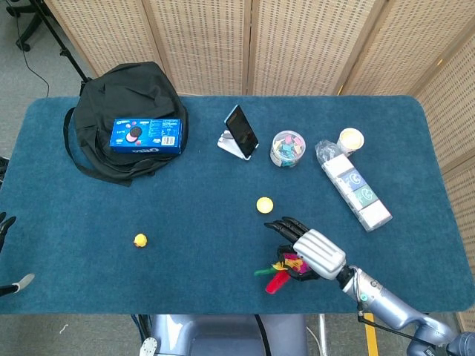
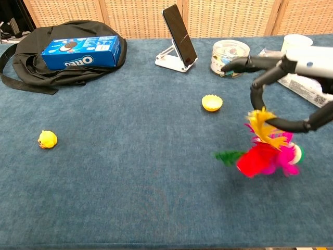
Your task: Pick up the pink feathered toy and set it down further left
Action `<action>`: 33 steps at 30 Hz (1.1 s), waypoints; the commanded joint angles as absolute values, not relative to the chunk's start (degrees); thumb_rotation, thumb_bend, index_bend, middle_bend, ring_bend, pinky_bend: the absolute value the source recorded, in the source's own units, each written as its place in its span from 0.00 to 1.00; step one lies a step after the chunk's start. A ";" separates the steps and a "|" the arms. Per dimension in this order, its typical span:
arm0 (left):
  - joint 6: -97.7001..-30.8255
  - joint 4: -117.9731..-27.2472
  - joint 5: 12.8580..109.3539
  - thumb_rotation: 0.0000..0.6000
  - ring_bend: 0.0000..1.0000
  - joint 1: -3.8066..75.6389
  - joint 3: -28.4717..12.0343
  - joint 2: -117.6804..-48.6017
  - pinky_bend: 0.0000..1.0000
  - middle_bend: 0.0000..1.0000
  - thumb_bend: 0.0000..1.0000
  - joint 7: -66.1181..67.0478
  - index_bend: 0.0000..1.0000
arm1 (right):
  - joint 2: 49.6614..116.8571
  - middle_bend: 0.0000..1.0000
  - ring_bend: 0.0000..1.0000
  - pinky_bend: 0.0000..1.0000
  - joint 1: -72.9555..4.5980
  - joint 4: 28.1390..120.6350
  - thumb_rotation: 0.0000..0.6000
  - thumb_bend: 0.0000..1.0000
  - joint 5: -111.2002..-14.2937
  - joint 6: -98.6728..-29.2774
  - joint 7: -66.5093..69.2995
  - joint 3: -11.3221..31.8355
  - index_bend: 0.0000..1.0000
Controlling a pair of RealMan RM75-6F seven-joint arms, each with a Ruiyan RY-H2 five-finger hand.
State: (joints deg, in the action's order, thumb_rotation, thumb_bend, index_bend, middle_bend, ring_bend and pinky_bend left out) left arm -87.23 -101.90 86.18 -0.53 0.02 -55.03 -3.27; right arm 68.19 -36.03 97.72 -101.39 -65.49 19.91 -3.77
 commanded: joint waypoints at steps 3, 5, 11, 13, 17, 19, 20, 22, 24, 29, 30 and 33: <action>-87.20 -101.93 86.21 1.00 0.00 -0.51 0.04 -55.06 0.00 0.00 0.00 -3.18 0.00 | 66.43 0.06 0.00 0.00 -36.95 100.87 1.00 0.65 -97.83 -65.88 25.99 -1.10 0.68; -87.13 -101.93 86.13 1.00 0.00 -0.49 0.03 -55.06 0.00 0.00 0.00 -3.18 0.00 | 66.00 0.06 0.00 0.00 -36.99 100.96 1.00 0.65 -96.81 -65.82 27.94 -0.63 0.68; -86.80 -101.96 86.06 1.00 0.00 -0.36 0.08 -55.14 0.00 0.00 0.00 -2.86 0.00 | 65.30 0.06 0.00 0.00 -35.96 98.13 1.00 0.65 -94.76 -66.20 33.28 -0.58 0.68; -86.73 -102.03 86.09 1.00 0.00 -0.32 0.12 -55.18 0.00 0.00 0.00 -2.66 0.00 | 65.10 0.06 0.00 0.00 -35.16 96.27 1.00 0.65 -94.95 -66.76 35.90 -1.27 0.68; -86.60 -102.21 86.19 1.00 0.00 -0.26 0.22 -55.36 0.00 0.00 0.00 -2.11 0.00 | 65.41 0.06 0.00 0.00 -32.77 91.48 1.00 0.65 -97.23 -68.82 40.64 -4.08 0.68; -86.53 -102.27 86.30 1.00 0.00 -0.24 0.31 -55.42 0.00 0.00 0.00 -1.89 0.00 | 66.30 0.06 0.00 0.00 -32.22 89.46 1.00 0.65 -97.98 -69.26 41.72 -4.80 0.68; -86.53 -102.30 86.35 1.00 0.00 -0.24 0.34 -55.45 0.00 0.00 0.00 -1.78 0.00 | 66.87 0.06 0.00 0.00 -31.98 88.30 1.00 0.65 -98.29 -69.36 42.21 -5.14 0.68; -86.56 -102.35 86.43 1.00 0.00 -0.26 0.39 -55.50 0.00 0.00 0.00 -1.65 0.00 | 67.88 0.06 0.00 0.00 -31.53 86.38 1.00 0.65 -98.37 -69.14 42.74 -5.75 0.68; -86.59 -102.35 86.43 1.00 0.00 -0.27 0.39 -55.52 0.00 0.00 0.00 -1.62 0.00 | 68.66 0.06 0.00 0.00 -31.16 84.81 1.00 0.63 -98.76 -69.44 43.09 -6.11 0.65; -86.47 -102.29 86.19 1.00 0.00 -0.19 0.29 -55.60 0.00 0.00 0.00 -1.54 0.00 | 70.03 0.00 0.00 0.00 -29.78 81.30 1.00 0.53 -100.28 -74.02 46.00 -5.78 0.12; -86.43 -102.28 86.18 1.00 0.00 -0.17 0.29 -55.60 0.00 0.00 0.00 -1.49 0.00 | 70.12 0.00 0.00 0.00 -29.54 80.81 1.00 0.52 -100.44 -75.04 46.41 -5.52 0.05; -86.36 -102.28 86.13 1.00 0.00 -0.12 0.28 -55.63 0.00 0.00 0.00 -1.40 0.00 | 69.95 0.00 0.00 0.00 -29.01 80.16 1.00 0.46 -100.77 -77.34 47.18 -4.93 0.00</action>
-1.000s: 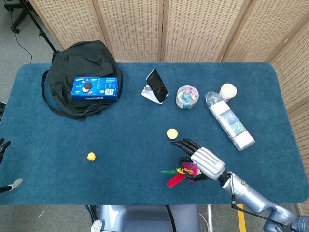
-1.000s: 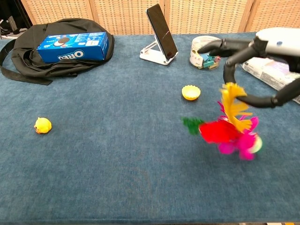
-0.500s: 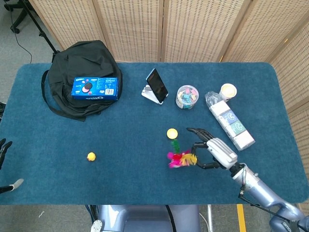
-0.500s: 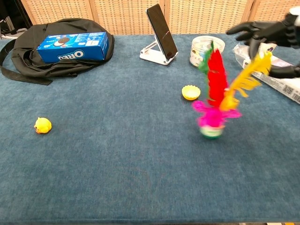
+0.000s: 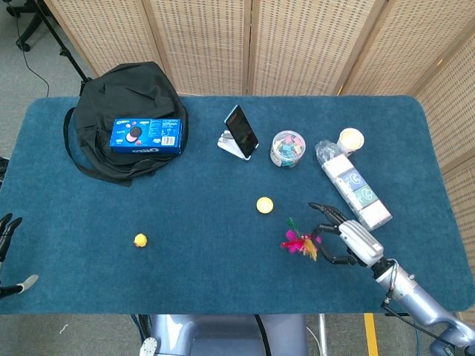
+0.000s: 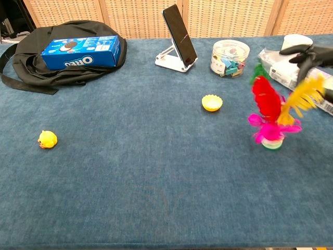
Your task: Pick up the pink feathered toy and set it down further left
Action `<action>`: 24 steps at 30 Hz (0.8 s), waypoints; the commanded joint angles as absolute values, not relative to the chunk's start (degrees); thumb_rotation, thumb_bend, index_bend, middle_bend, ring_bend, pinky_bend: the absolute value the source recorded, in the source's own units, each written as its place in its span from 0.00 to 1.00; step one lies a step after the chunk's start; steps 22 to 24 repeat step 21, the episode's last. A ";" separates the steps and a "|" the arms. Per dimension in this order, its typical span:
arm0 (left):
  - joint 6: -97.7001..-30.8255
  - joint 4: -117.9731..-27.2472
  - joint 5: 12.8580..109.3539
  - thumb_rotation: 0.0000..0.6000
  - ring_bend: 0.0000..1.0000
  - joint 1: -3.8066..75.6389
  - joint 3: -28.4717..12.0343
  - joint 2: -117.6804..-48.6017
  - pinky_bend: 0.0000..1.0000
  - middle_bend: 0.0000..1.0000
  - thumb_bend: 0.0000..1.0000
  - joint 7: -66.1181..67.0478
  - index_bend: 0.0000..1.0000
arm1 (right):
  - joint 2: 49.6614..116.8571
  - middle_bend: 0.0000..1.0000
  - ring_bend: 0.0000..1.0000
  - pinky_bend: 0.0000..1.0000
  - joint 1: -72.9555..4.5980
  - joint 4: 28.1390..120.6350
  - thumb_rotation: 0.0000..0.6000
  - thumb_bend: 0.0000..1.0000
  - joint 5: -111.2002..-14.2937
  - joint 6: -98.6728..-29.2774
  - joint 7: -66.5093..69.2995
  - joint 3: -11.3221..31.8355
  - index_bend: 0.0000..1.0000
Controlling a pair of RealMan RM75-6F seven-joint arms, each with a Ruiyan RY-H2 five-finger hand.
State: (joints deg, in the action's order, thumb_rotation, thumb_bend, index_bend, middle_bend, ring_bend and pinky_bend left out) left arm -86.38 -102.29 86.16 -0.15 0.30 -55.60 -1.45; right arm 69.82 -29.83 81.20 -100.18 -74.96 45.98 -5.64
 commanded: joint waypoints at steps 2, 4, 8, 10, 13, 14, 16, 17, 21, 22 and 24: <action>-86.30 -102.28 86.06 1.00 0.00 -0.08 0.26 -55.67 0.00 0.00 0.00 -1.32 0.00 | 69.00 0.00 0.00 0.00 -28.36 80.91 1.00 0.33 -100.13 -79.57 46.66 -3.72 0.00; -86.28 -102.28 86.07 1.00 0.00 -0.08 0.28 -55.67 0.00 0.00 0.00 -1.31 0.00 | 68.14 0.00 0.00 0.00 -28.09 81.77 1.00 0.15 -99.67 -80.31 45.85 -3.11 0.00; -86.51 -102.32 86.33 1.00 0.00 -0.18 0.37 -55.57 0.00 0.00 0.00 -1.46 0.00 | 63.77 0.00 0.00 0.00 -26.86 86.02 1.00 0.02 -98.28 -82.75 41.53 -1.36 0.00; -86.63 -102.28 86.42 1.00 0.00 -0.23 0.38 -55.43 0.00 0.00 0.00 -1.70 0.00 | 61.07 0.00 0.00 0.00 -25.59 88.83 1.00 0.00 -97.15 -83.72 37.53 -0.88 0.00; -86.98 -101.99 86.23 1.00 0.00 -0.28 0.12 -55.37 0.00 0.00 0.00 -1.75 0.00 | 57.66 0.00 0.00 0.00 -22.70 91.67 1.00 0.00 -93.22 -84.98 26.50 0.16 0.00; -87.23 -101.87 86.14 1.00 0.00 -0.32 -0.04 -55.45 0.00 0.00 0.00 -1.74 0.00 | 57.42 0.00 0.00 0.00 -21.80 91.91 1.00 0.00 -92.04 -85.57 22.55 0.51 0.00; -88.06 -101.48 86.03 1.00 0.00 -0.49 -0.46 -55.77 0.00 0.00 0.00 -1.85 0.00 | 58.05 0.00 0.00 0.00 -19.40 91.71 1.00 0.00 -89.96 -87.70 13.46 1.01 0.00; -88.31 -101.37 86.01 1.00 0.00 -0.55 -0.57 -55.87 0.00 0.00 0.00 -1.91 0.00 | 58.39 0.00 0.00 0.00 -18.72 91.60 1.00 0.00 -89.62 -88.27 11.25 0.96 0.00; -89.40 -100.75 85.53 1.00 0.00 -0.79 -1.25 -56.45 0.00 0.00 0.00 -1.63 0.00 | 60.86 0.00 0.00 0.00 -15.09 90.83 1.00 0.00 -90.31 -91.27 4.69 -0.43 0.00; -89.40 -100.75 85.53 1.00 0.00 -0.79 -1.25 -56.45 0.00 0.00 0.00 -1.63 0.00 | 60.86 0.00 0.00 0.00 -15.09 90.83 1.00 0.00 -90.31 -91.27 4.69 -0.43 0.00; -89.40 -100.75 85.53 1.00 0.00 -0.79 -1.25 -56.45 0.00 0.00 0.00 -1.63 0.00 | 60.86 0.00 0.00 0.00 -15.09 90.83 1.00 0.00 -90.31 -91.27 4.69 -0.43 0.00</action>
